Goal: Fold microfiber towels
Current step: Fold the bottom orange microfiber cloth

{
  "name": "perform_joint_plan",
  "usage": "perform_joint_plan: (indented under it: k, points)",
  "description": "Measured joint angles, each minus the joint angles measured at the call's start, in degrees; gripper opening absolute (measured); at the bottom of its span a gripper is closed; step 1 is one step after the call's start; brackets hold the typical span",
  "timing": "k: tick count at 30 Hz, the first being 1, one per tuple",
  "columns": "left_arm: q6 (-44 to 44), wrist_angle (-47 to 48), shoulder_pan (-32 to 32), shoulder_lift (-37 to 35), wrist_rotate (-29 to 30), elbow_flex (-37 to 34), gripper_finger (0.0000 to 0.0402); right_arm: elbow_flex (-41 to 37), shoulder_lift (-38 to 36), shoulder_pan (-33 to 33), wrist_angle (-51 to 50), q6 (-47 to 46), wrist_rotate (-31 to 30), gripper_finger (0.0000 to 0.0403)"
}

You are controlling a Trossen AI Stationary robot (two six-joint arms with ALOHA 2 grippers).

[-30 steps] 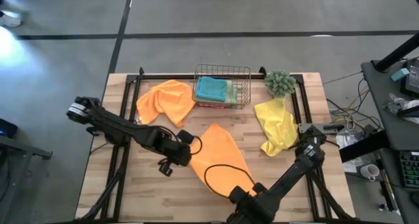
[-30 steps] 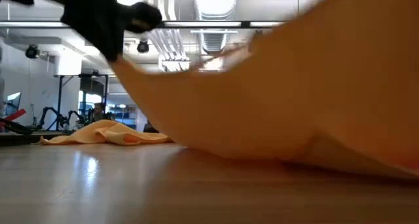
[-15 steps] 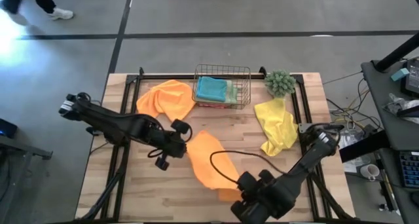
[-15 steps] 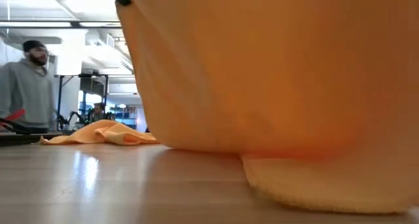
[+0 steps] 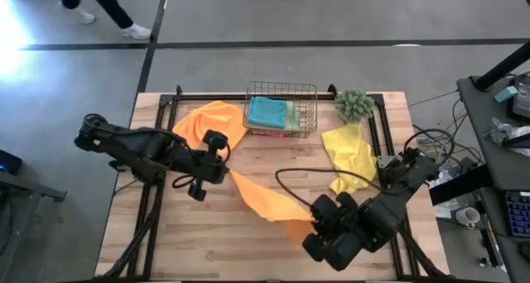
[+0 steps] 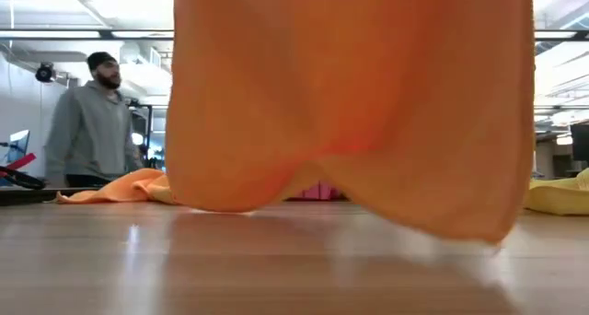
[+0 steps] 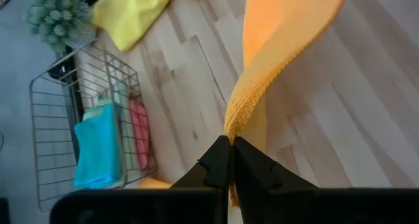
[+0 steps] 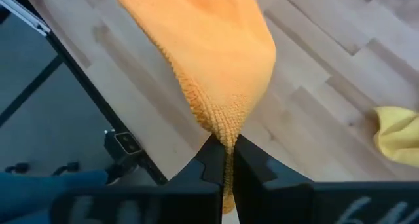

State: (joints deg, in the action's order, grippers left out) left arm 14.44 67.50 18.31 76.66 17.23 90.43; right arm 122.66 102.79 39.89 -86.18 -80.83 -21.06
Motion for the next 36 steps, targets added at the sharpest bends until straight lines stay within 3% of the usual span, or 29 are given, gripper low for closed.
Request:
perform_joint_plan:
  k: [6,14,18,21,23,26,28,36]
  points:
    - [-0.2,4.3,-0.2,0.0,0.0,6.6,0.0000,3.4,-0.7,-2.6,-4.0,5.4,-0.1,0.0008]
    - [-1.4,7.8,-1.6,1.2,0.0,11.3,0.0000,10.0,-1.5,-10.3,-3.8,27.8,0.4,0.0008]
    - [-6.9,11.5,-2.2,3.2,-0.3,15.2,0.0000,12.4,-2.1,-14.5,-3.6,34.5,5.7,0.0008]
    - [-7.8,11.6,-2.2,3.9,-0.7,16.7,0.0000,11.9,-2.7,-16.2,-4.0,37.8,5.5,0.0008]
    - [-9.3,11.7,-2.6,4.5,-0.6,17.4,0.0000,12.0,-2.7,-17.8,-2.8,42.4,12.6,0.0008]
    - [-11.8,13.5,-2.8,5.3,-0.4,18.2,0.0000,12.1,-2.8,-18.8,-4.3,44.8,12.7,0.0008]
    - [-13.8,14.6,-2.7,5.6,-0.4,18.4,0.0000,12.1,-3.3,-19.8,-3.6,48.4,16.2,0.0008]
    - [-19.6,18.1,-3.3,5.8,-0.4,18.4,0.0000,12.1,-6.6,-25.2,-3.9,58.4,16.0,0.0008]
